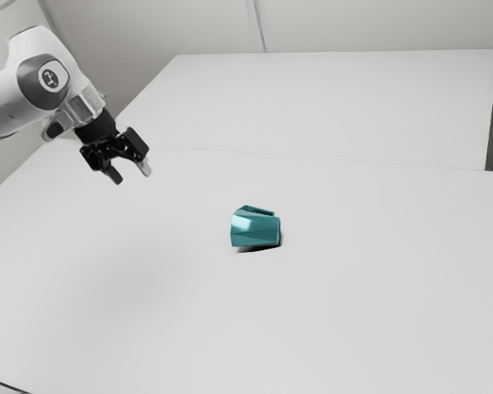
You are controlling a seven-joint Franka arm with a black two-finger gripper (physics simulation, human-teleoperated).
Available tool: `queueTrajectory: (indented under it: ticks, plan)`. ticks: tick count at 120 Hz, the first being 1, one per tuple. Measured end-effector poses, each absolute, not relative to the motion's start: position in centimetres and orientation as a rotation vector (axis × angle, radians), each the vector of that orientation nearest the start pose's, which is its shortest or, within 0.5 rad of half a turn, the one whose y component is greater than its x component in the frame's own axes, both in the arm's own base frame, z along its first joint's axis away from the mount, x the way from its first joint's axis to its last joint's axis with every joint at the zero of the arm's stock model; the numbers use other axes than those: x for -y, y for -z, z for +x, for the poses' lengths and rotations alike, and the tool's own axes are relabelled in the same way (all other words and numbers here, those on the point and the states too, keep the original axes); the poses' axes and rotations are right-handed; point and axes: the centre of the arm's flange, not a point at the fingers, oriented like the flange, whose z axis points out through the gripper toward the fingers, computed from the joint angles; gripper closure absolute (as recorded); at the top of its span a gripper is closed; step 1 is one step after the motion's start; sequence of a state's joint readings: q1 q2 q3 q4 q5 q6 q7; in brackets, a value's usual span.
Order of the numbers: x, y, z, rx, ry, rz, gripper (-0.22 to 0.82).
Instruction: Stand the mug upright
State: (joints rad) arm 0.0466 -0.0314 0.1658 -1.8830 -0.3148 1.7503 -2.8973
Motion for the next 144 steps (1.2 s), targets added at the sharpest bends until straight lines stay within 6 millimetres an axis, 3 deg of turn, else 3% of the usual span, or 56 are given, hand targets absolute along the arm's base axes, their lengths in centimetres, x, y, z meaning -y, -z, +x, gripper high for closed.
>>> queueTrajectory:
  ticks: [28,65,86,107,144]
  plan:
    - [-9.6,-43.7,57.4,-2.99,0.935,-0.367,0.0]
    - [-7.8,-35.5,60.2,-2.839,1.31,-0.65,0.0]
    - [-4.8,-33.2,60.4,-2.819,1.425,-0.686,0.0]
    - [-3.2,-30.8,60.6,-2.81,1.489,-0.73,0.0]
    - [-2.0,-28.6,61.4,-2.765,1.521,-0.803,0.0]
